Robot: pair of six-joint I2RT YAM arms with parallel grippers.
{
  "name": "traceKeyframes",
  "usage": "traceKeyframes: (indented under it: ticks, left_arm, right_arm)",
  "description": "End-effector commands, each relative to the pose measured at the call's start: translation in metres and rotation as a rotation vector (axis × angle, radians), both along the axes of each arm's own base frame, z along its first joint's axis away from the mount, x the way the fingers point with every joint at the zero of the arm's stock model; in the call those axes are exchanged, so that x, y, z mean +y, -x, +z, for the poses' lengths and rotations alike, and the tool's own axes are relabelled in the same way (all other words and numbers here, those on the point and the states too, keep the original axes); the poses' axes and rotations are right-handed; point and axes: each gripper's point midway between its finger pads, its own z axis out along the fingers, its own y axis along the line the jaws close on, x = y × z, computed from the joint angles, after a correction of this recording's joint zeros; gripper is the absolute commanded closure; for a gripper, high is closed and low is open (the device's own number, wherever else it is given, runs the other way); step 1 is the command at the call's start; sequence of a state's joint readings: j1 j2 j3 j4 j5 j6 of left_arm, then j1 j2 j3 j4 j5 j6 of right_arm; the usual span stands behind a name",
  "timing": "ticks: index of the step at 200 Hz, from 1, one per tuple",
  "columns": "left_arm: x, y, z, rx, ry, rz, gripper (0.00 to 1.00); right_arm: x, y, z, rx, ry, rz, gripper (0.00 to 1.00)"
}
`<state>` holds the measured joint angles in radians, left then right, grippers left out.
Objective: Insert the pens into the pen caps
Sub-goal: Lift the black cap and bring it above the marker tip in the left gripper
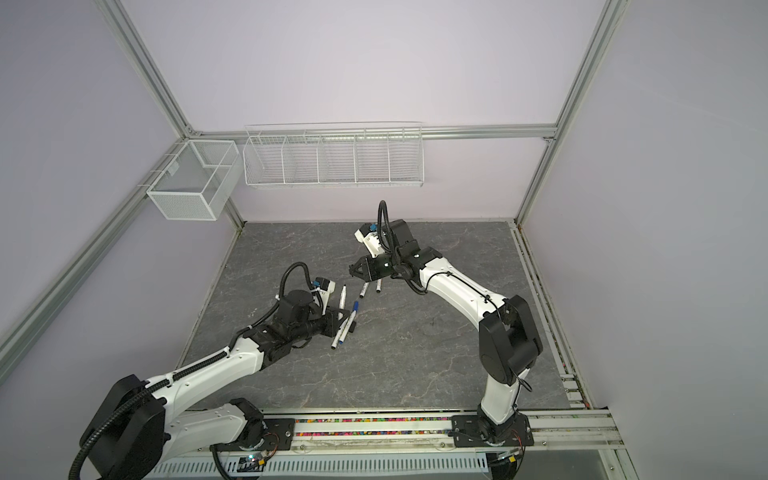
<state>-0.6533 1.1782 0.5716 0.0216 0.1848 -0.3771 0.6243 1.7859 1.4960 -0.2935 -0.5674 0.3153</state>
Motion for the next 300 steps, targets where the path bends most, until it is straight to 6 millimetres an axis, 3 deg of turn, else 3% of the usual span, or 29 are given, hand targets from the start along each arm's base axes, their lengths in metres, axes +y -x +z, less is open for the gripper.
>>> traceKeyframes:
  ticks: [1,33,98,226,300]
  left_arm:
    - [-0.01,-0.003,0.017,-0.048,0.021,-0.046,1.0]
    - [-0.013,-0.004,0.024,-0.062,0.033,-0.049,1.0]
    - [-0.014,-0.006,0.027,-0.069,0.04,-0.046,1.0]
    - [-0.018,-0.004,0.027,-0.066,0.039,-0.062,1.0]
    - [-0.016,-0.005,0.027,-0.07,0.037,-0.052,1.0]
  right_arm:
    - [0.013,0.006,-0.002,0.045,-0.049,0.058,0.89]
    - [0.017,0.008,-0.012,0.064,-0.036,0.075,0.89]
    - [0.02,0.013,-0.013,0.072,-0.045,0.096,0.89]
    - [0.026,0.0,-0.013,0.051,-0.057,0.075,0.89]
    - [0.018,0.003,-0.019,0.048,-0.022,0.064,0.9]
